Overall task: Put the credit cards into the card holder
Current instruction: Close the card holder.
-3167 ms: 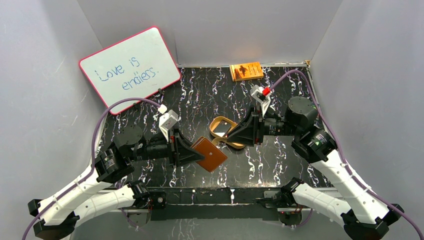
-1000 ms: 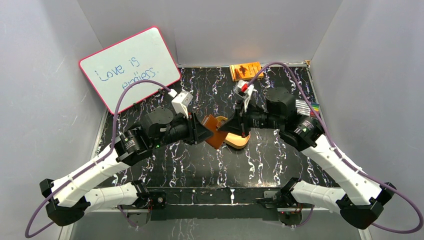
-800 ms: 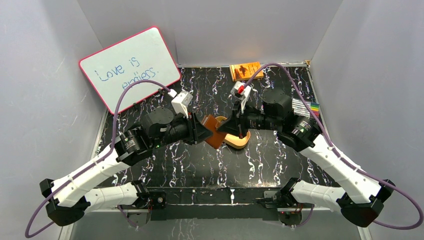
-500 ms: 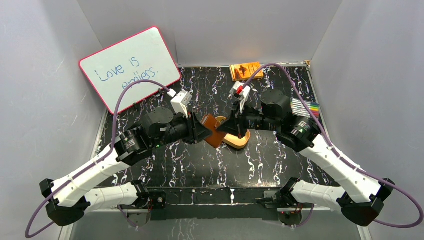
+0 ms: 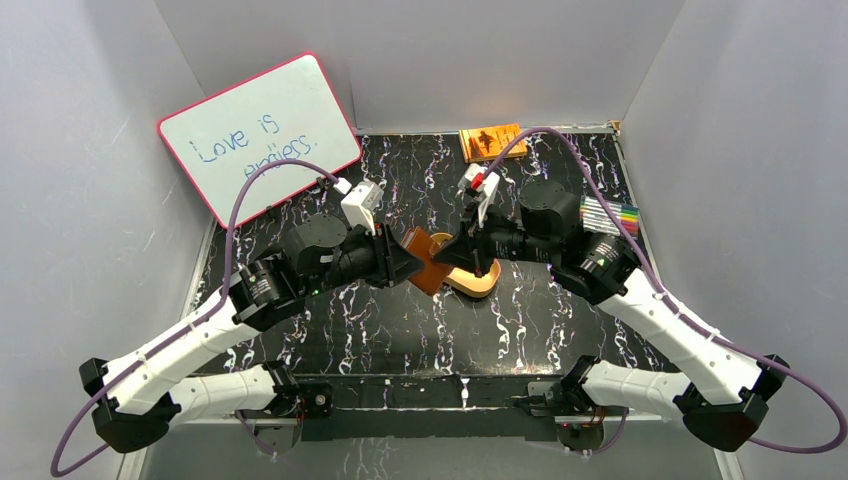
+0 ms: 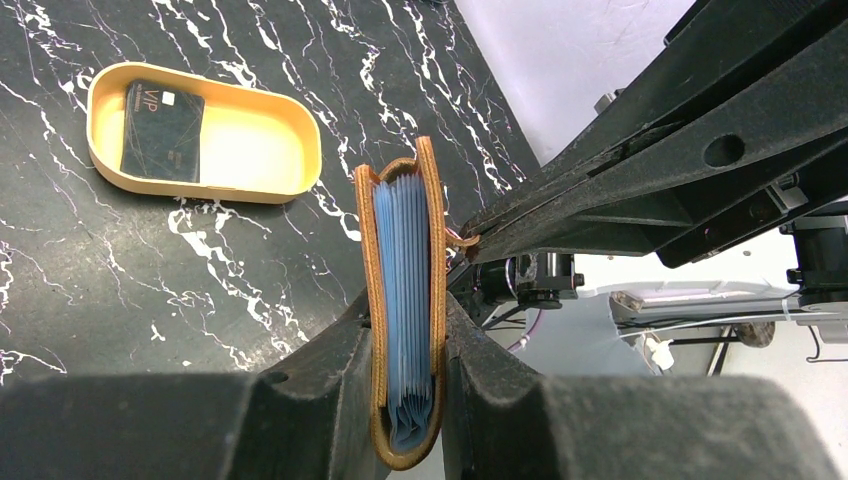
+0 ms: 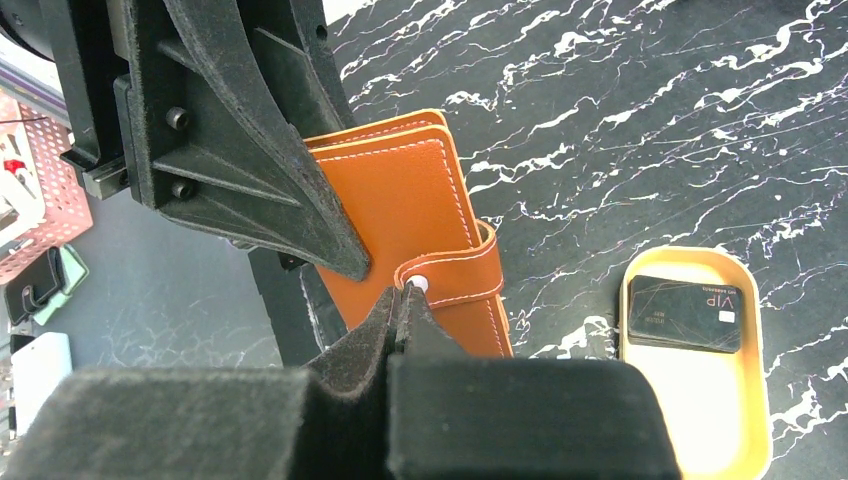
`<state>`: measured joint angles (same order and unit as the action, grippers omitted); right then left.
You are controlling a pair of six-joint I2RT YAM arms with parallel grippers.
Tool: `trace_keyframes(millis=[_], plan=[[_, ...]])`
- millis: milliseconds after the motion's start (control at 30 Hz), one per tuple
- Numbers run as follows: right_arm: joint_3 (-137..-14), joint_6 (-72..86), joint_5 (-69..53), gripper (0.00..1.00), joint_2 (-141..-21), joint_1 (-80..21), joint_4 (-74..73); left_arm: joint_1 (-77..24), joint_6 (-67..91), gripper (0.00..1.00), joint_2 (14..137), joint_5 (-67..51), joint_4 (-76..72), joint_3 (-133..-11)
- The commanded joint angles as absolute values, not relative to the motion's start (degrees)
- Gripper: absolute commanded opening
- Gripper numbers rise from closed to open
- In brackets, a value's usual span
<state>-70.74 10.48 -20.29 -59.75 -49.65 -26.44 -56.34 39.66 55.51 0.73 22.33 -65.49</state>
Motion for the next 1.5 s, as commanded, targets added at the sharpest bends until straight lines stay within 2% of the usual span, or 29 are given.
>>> trace_keyframes(millis=[0, 1467], plan=[[-71.0, 10.6, -19.8, 0.0, -60.6, -50.6, -25.7, -56.2, 40.3, 0.0, 53.4, -2.1, 15.5, -66.0], [-71.0, 12.4, -9.0, 0.0, -66.1, -59.3, -25.6, -56.2, 42.4, 0.0, 52.3, -12.7, 7.1, -65.7]])
